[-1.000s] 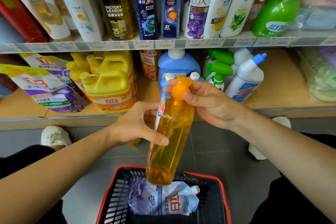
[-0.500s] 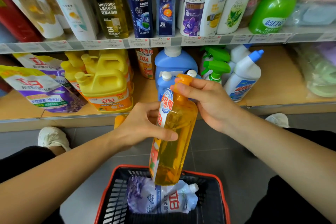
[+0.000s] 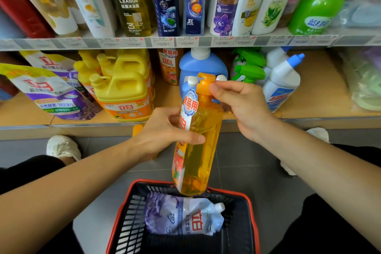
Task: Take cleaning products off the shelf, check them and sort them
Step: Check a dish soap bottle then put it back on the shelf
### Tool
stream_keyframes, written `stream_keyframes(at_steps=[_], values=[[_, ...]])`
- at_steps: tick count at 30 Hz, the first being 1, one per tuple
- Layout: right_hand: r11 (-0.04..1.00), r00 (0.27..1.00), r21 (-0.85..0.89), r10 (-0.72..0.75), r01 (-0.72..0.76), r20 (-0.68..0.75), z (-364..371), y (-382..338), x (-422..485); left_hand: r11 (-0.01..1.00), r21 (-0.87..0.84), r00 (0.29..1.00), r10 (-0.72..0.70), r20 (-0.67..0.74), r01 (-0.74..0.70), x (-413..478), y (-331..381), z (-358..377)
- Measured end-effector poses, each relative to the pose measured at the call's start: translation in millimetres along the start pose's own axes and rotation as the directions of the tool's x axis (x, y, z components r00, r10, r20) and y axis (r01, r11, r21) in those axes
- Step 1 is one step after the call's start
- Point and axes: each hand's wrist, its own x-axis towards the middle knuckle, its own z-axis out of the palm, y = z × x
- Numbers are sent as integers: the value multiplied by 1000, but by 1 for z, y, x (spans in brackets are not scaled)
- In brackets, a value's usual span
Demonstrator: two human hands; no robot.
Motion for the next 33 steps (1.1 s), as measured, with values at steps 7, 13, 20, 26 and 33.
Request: stream_keyframes(at_steps=[7, 13, 20, 26, 33], values=[[952, 979, -243, -157, 186, 131, -5, 25, -16, 999, 2, 980, -35, -194, 36, 12, -1, -7], [916, 975, -390, -1, 91, 223, -5, 58, -43, 985, -173, 944, -81, -319, 26, 21, 6, -6], [826, 978, -529, -122, 194, 167, -3, 56, -56, 926, -338, 870, -301, -392, 168, 29, 0, -8], [883, 983, -433, -180, 179, 40, -7, 54, -48, 925, -360, 951, -210, -225, 119, 25, -6, -12], [969, 984, -189, -137, 156, 114, -28, 30, -36, 963, 169, 943, -155, -295, 211, 19, -6, -29]])
